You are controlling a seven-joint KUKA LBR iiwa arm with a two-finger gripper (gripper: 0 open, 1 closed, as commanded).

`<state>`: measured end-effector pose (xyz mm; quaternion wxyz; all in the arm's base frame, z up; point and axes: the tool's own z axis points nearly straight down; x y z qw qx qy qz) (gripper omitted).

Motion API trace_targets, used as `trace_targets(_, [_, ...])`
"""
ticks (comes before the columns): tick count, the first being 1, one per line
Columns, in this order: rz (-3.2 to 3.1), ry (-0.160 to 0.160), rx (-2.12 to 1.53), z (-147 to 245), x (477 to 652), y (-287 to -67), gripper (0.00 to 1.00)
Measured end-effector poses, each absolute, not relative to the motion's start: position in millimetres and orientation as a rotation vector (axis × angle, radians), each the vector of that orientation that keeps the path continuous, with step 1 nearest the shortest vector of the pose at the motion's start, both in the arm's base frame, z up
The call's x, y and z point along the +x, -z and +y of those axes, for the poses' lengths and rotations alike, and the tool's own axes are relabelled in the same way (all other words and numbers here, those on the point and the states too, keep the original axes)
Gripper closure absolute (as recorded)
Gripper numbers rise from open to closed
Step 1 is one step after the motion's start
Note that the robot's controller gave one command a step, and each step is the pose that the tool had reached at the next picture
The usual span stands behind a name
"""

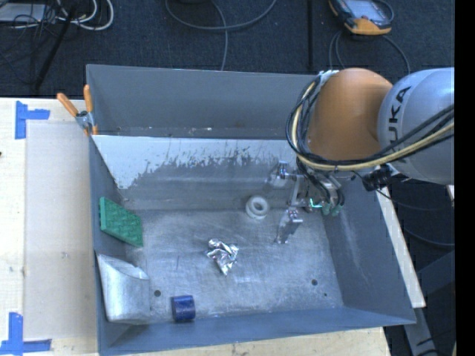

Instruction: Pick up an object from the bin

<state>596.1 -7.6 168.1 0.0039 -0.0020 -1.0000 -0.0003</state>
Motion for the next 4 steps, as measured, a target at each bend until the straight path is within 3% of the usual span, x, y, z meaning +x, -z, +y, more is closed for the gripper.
trace_targets(1, [-3.127,-0.003,0.318,71.7,585.5,-71.8,0.0])
trace_targets(2, [-3.119,-0.001,0.46,82.7,560.6,-73.2,0.0])
trace_targets(3, [-3.116,0.0,0.457,83.1,560.7,-74.8,1.0])
trace_targets(4, [-3.079,0.0,0.667,94.6,564.7,-195.4,1.0])
